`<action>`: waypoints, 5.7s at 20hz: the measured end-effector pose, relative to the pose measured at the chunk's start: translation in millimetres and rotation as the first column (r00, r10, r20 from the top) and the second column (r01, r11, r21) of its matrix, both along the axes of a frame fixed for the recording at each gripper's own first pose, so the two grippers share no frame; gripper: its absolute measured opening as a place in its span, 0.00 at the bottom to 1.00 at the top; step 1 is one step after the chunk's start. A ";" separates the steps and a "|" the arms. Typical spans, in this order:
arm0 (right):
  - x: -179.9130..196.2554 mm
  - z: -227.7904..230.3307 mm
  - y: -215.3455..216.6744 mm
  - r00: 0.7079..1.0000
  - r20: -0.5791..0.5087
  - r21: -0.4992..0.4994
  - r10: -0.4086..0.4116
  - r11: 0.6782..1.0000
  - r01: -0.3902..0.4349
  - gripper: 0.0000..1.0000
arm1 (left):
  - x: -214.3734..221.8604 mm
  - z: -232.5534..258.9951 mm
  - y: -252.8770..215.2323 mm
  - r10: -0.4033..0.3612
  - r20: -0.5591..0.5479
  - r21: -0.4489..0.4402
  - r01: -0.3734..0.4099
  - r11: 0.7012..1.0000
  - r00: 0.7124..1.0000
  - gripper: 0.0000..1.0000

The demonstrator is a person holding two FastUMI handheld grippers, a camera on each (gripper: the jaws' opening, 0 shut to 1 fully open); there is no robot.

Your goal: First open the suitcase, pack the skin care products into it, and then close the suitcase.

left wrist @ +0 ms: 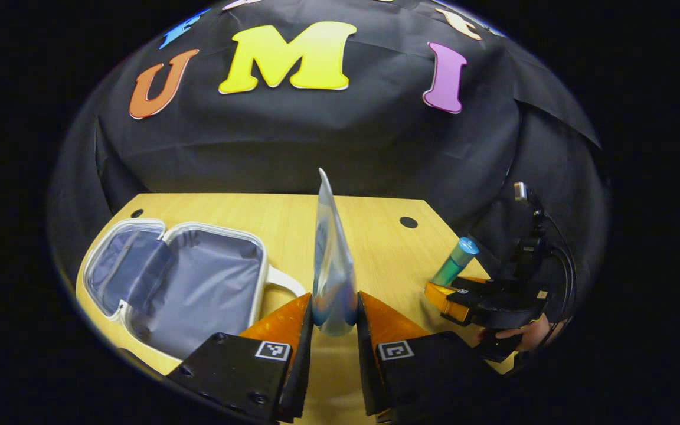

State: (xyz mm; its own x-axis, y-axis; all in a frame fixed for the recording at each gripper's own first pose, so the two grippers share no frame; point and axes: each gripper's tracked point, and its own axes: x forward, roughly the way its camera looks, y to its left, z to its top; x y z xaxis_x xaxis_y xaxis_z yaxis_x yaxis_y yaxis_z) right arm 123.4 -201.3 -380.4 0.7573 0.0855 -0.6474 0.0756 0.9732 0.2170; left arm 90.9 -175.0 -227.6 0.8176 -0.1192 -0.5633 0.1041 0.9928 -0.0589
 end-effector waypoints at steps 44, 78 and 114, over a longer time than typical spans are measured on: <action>-135.0 241.4 153.2 0.972 0.095 0.031 0.215 0.975 -0.219 0.34 | -23.4 -132.7 213.2 -0.017 -0.715 -0.032 -0.008 0.999 0.699 0.53; -26.7 18.7 382.2 0.902 -0.406 -0.027 0.149 0.984 -0.175 0.34 | -207.1 62.7 406.6 0.255 -0.137 -0.046 -0.263 0.964 0.957 0.94; -102.0 227.4 340.9 0.917 0.084 -0.351 0.390 0.873 -0.340 0.76 | -99.6 60.2 564.1 0.481 0.209 -0.619 -0.266 0.739 0.852 0.94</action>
